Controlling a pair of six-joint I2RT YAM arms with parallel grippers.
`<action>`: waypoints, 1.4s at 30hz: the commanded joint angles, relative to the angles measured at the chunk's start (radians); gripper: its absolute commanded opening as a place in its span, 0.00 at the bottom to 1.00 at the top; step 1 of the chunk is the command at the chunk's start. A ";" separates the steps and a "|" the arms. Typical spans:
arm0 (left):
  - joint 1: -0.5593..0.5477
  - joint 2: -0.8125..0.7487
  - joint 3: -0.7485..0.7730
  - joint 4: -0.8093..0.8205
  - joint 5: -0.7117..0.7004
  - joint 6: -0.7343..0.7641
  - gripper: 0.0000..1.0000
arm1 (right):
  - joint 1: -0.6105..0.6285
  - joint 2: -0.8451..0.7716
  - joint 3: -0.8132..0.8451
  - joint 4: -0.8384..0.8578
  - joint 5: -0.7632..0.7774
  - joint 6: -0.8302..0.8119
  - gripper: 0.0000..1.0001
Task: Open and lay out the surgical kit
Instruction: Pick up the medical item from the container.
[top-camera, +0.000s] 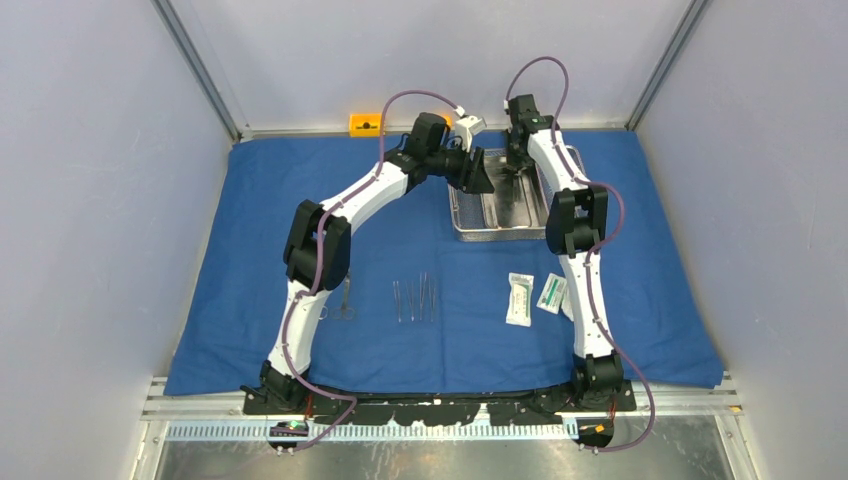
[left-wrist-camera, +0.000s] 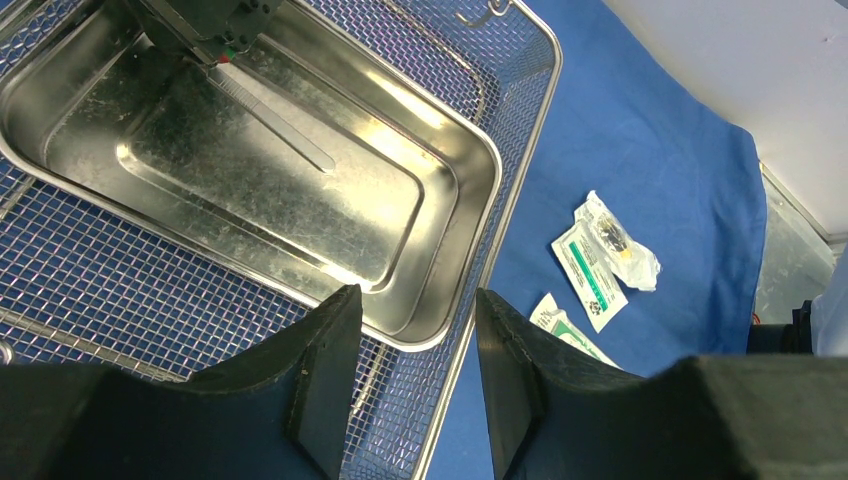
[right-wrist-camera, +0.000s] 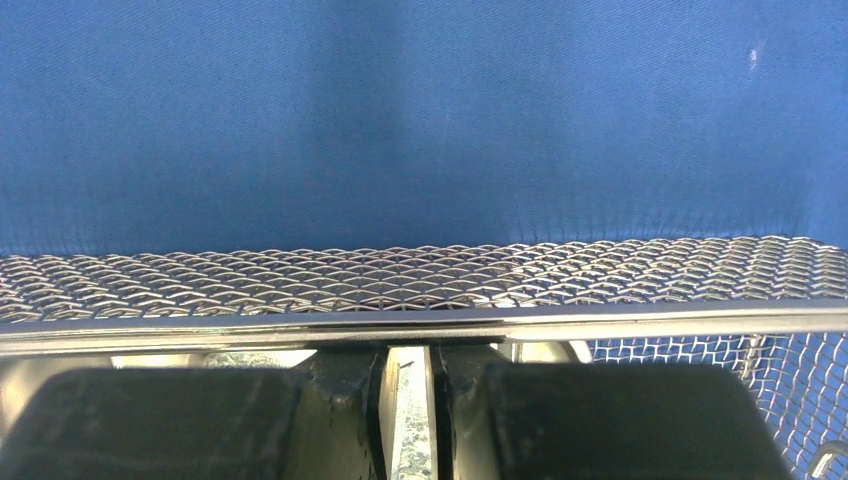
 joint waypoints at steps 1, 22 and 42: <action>0.003 -0.031 0.021 0.039 0.022 -0.004 0.47 | 0.004 0.045 0.010 -0.063 0.008 -0.015 0.18; 0.001 0.029 0.105 0.042 0.011 -0.091 0.44 | -0.040 -0.050 -0.080 0.033 -0.120 0.066 0.00; -0.044 0.255 0.249 0.136 -0.103 -0.308 0.39 | -0.045 -0.281 -0.259 0.184 -0.120 0.100 0.00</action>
